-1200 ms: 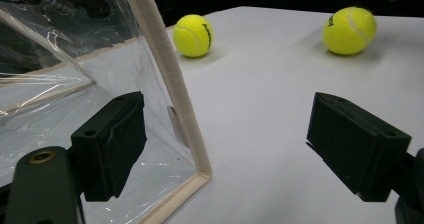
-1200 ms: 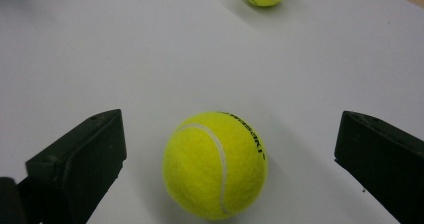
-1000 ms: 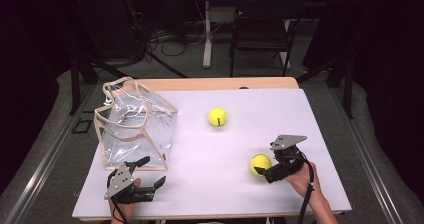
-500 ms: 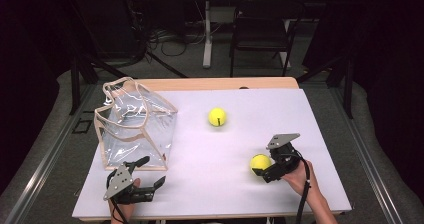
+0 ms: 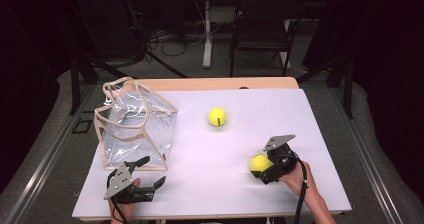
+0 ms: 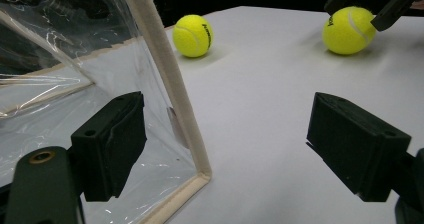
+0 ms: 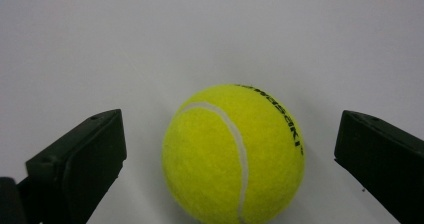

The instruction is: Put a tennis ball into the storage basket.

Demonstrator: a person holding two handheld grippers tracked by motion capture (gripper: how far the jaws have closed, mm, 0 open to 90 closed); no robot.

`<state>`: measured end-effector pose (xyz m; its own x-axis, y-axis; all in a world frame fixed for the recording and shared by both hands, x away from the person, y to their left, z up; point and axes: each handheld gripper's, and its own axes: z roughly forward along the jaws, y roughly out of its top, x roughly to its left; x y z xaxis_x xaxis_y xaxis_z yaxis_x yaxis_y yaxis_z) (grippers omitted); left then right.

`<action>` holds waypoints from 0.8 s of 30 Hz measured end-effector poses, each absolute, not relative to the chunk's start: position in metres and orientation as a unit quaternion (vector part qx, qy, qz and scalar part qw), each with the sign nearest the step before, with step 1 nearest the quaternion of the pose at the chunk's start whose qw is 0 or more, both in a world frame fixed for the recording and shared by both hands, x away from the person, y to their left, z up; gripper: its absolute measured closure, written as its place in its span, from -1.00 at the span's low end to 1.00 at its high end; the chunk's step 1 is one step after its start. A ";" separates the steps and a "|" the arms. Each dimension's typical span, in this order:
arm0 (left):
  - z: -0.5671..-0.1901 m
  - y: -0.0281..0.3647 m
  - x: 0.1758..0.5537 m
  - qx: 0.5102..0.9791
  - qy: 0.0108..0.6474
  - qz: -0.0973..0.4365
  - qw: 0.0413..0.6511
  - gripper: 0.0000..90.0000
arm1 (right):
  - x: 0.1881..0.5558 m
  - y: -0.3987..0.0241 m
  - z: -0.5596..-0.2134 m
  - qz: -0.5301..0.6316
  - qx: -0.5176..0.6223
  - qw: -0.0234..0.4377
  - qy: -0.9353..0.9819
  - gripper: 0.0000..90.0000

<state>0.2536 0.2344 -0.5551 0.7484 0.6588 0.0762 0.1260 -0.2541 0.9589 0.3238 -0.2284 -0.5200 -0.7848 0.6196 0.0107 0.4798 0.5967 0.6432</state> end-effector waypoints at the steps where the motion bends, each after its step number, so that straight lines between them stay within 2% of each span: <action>1: -0.555 0.234 0.253 0.754 0.260 0.241 0.553 -0.65 | 0.324 -0.228 -0.521 0.324 0.310 0.106 0.887 -1.00; 18: -0.555 0.235 0.253 0.755 0.257 0.239 0.554 -0.65 | 0.326 -0.225 -0.532 0.296 0.316 0.099 0.896 -0.98; 24: -0.555 0.235 0.253 0.755 0.257 0.239 0.554 -0.65 | 0.326 -0.225 -0.533 0.290 0.317 0.096 0.898 -0.79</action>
